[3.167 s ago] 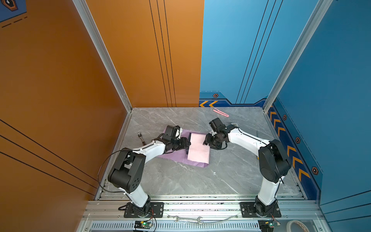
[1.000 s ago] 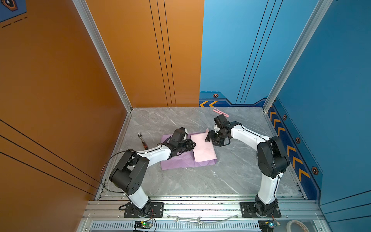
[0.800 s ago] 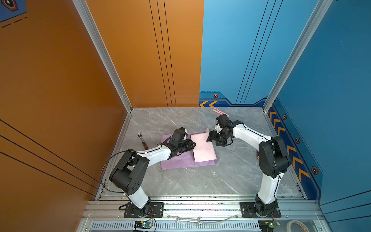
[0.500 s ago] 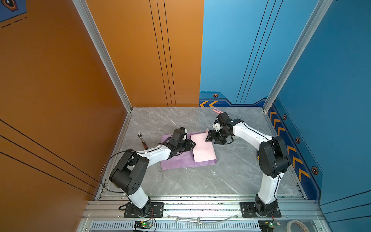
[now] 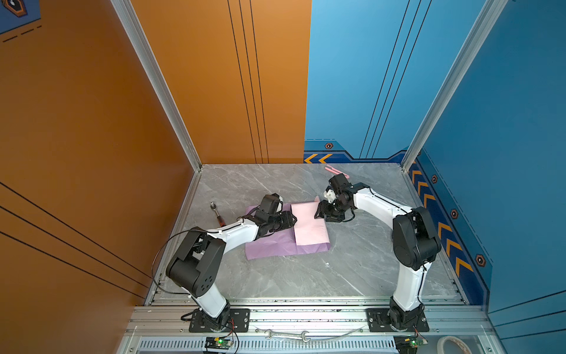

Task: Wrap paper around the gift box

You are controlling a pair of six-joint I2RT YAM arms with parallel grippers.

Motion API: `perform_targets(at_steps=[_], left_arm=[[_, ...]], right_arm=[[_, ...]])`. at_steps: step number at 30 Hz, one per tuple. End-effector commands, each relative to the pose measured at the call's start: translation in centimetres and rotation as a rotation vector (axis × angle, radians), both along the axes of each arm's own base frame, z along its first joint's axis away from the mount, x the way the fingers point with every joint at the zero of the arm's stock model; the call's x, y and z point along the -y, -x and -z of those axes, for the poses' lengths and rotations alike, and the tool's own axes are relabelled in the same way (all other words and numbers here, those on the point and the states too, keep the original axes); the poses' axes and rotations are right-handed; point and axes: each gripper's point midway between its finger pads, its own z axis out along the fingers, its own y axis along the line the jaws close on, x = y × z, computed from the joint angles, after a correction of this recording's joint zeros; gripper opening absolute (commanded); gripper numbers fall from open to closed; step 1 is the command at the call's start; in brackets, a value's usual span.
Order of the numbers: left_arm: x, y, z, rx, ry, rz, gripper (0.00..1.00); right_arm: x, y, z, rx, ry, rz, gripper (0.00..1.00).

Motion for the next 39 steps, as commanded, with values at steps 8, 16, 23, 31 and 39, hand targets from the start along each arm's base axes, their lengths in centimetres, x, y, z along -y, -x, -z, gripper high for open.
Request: perform_targets(at_steps=[8, 16, 23, 31, 39], left_arm=[[-10.4, 6.3, -1.2, -0.184, -0.085, -0.275, 0.65], [-16.6, 12.0, 2.0, -0.339, -0.029, -0.501, 0.65], [-18.1, 13.9, 4.4, -0.417, -0.001, -0.569, 0.65], [-16.4, 11.7, 5.6, -0.396, 0.123, -0.527, 0.6], [-14.5, 6.6, 3.8, -0.262, 0.214, -0.422, 0.61]], right_arm=[[1.9, 1.7, 2.6, -0.057, 0.124, 0.021, 0.59], [1.7, 1.3, 1.7, -0.031, 0.11, 0.023, 0.59], [1.5, 1.2, 1.5, -0.027, 0.097, 0.019, 0.59], [1.3, 1.3, 1.5, -0.025, 0.083, 0.015, 0.59], [0.8, 1.3, 1.7, -0.03, 0.073, 0.011, 0.59]])
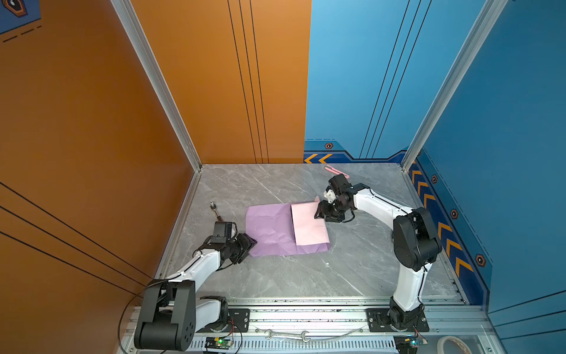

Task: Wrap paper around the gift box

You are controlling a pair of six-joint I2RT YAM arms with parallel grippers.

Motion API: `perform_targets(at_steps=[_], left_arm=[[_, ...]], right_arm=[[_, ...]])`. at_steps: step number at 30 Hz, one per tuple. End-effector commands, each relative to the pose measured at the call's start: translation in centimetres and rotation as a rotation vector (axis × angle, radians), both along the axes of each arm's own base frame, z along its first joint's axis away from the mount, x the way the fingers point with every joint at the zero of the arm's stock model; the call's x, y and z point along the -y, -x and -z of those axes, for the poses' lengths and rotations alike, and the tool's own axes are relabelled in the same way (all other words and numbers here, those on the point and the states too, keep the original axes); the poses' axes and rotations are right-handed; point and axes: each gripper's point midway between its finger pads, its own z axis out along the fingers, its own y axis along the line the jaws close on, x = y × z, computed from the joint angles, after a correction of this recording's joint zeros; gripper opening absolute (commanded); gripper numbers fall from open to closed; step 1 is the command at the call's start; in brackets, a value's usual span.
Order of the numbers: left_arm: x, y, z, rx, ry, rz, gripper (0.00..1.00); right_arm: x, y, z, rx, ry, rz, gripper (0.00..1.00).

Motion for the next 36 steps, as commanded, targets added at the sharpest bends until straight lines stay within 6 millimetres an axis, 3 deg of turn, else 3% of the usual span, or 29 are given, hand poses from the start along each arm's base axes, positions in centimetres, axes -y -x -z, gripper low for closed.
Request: perform_targets(at_steps=[1, 7, 12, 16, 22, 26, 30, 36], left_arm=[[1.0, -2.9, -1.8, 0.111, 0.028, 0.052, 0.61], [0.9, -6.2, -3.4, 0.185, 0.001, 0.1, 0.63], [0.5, -7.0, -3.5, 0.192, -0.007, 0.108, 0.62], [0.2, -6.4, -4.2, 0.196, -0.034, 0.116, 0.48], [-0.4, -5.1, -3.9, 0.176, -0.092, 0.135, 0.17], [0.9, -5.3, -5.3, 0.217, -0.084, 0.187, 0.0], [3.3, -6.0, -8.2, 0.294, -0.1, 0.258, 0.0], [8.9, -6.1, -11.6, 0.388, -0.095, 0.414, 0.0]], right_arm=[[1.0, 1.2, 1.8, -0.041, 0.072, 0.012, 0.59], [1.1, 1.2, 1.8, -0.04, 0.073, 0.012, 0.59], [1.1, 1.4, 1.7, -0.038, 0.075, 0.012, 0.59], [1.2, 1.5, 1.7, -0.039, 0.076, 0.013, 0.59], [1.3, 1.5, 1.9, -0.043, 0.078, 0.012, 0.59], [1.0, 1.5, 2.0, -0.045, 0.073, 0.012, 0.59], [1.4, 1.4, 2.3, -0.046, 0.081, 0.032, 0.58], [1.3, 1.3, 2.4, -0.048, 0.071, 0.04, 0.58]])
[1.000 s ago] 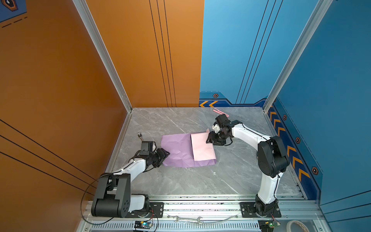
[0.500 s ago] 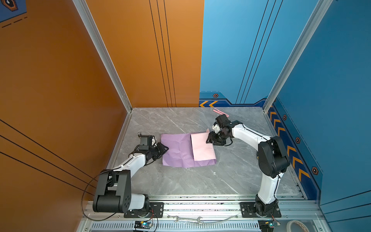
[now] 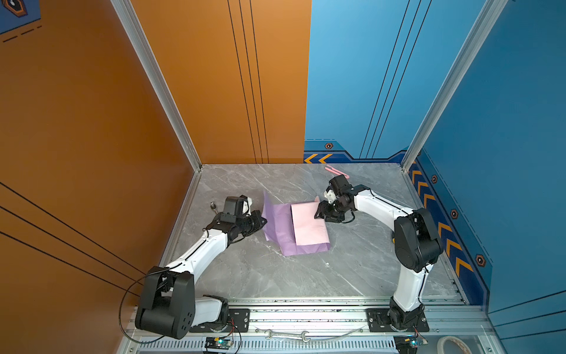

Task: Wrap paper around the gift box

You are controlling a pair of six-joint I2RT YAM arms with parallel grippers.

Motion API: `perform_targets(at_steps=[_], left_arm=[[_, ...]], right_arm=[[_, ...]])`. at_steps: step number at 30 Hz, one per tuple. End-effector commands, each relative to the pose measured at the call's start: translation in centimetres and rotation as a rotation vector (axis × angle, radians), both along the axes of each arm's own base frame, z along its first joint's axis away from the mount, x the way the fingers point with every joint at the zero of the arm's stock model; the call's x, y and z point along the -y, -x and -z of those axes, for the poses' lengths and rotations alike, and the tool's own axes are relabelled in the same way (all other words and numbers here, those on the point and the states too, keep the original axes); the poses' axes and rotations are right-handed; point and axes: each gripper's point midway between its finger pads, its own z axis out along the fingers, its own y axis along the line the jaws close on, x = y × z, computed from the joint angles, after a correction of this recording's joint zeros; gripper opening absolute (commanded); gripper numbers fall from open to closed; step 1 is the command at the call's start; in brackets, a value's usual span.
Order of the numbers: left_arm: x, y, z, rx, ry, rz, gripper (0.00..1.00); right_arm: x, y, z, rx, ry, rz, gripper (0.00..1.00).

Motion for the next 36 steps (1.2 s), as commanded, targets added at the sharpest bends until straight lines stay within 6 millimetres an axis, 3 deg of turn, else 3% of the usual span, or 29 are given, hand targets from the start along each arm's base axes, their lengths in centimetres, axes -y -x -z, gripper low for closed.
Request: perform_targets(at_steps=[1, 9, 12, 13, 19, 23, 29, 36], left_arm=[[2.6, 0.2, -1.8, 0.052, -0.024, 0.087, 0.0], [9.3, 0.3, -3.2, 0.074, 0.003, 0.289, 0.0], [11.0, 1.1, -1.8, 0.021, -0.013, 0.344, 0.0], [12.0, 0.7, -2.6, 0.037, 0.0, 0.364, 0.02], [15.7, 1.3, -1.4, -0.013, -0.006, 0.482, 0.04], [16.6, 1.2, 0.2, -0.052, -0.029, 0.5, 0.07], [16.3, 0.8, 2.9, -0.122, -0.084, 0.477, 0.1], [16.2, 0.6, 4.2, -0.16, -0.106, 0.469, 0.11]], right_arm=[[1.2, 1.3, 2.3, -0.058, 0.08, 0.025, 0.58], [0.9, 1.5, 2.5, -0.061, 0.075, 0.027, 0.57], [0.7, 1.5, 2.5, -0.06, 0.068, 0.028, 0.57], [0.6, 1.4, 2.5, -0.059, 0.067, 0.027, 0.57], [0.2, 1.4, 2.4, -0.058, 0.056, 0.025, 0.56], [0.2, 1.4, 2.4, -0.055, 0.055, 0.026, 0.56], [0.0, 1.0, 1.5, -0.036, 0.037, 0.032, 0.59], [1.0, 0.0, -3.3, 0.072, -0.018, 0.068, 0.74]])
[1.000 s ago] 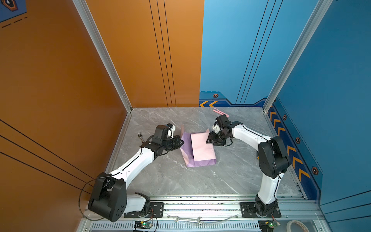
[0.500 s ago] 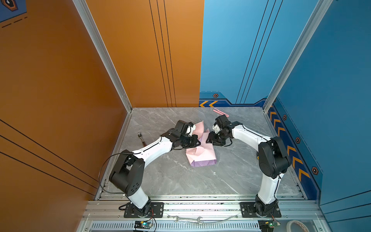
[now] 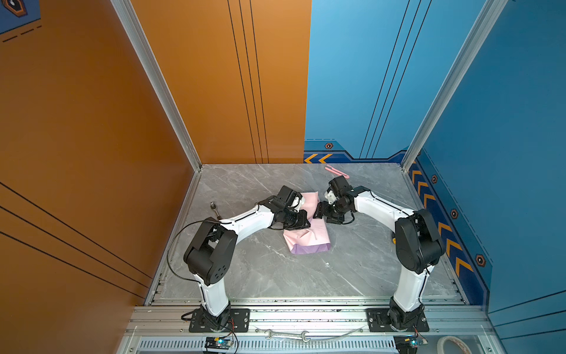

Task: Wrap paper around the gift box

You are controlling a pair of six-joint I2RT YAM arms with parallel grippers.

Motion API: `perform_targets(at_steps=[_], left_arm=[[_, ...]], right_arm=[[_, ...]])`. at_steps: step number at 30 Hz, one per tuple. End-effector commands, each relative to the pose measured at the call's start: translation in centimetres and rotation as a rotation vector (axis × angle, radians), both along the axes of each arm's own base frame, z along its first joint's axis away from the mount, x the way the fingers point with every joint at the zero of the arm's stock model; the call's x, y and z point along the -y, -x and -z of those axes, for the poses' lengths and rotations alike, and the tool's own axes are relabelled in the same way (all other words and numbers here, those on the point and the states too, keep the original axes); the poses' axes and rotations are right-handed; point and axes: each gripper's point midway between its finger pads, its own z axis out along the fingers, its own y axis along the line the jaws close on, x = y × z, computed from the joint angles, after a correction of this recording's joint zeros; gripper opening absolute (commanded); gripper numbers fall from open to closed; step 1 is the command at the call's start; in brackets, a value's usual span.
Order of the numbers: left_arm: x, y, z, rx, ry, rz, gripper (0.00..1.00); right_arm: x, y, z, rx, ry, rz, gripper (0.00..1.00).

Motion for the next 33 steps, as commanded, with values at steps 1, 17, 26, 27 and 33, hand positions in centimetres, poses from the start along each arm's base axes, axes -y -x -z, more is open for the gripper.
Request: perform_targets(at_steps=[1, 17, 26, 27, 33], left_arm=[[-0.2, 0.0, 1.0, -0.023, -0.042, 0.003, 0.11], [-0.1, -0.1, 0.9, -0.023, -0.057, 0.015, 0.13], [0.0, 0.0, 0.8, -0.015, -0.076, 0.027, 0.19], [0.0, 0.0, 0.8, -0.015, -0.076, 0.028, 0.19], [0.4, -0.4, -0.1, 0.001, -0.06, 0.031, 0.26]], right_arm=[[1.0, -0.4, -3.6, 0.08, -0.027, 0.042, 0.76], [-1.0, -2.5, -2.6, 0.034, -0.082, 0.065, 0.82], [-0.8, -2.8, -0.9, -0.011, -0.04, 0.068, 0.8], [-0.5, -2.6, -0.4, -0.022, -0.019, 0.069, 0.79], [0.3, -1.9, 1.1, -0.049, 0.039, 0.075, 0.69]])
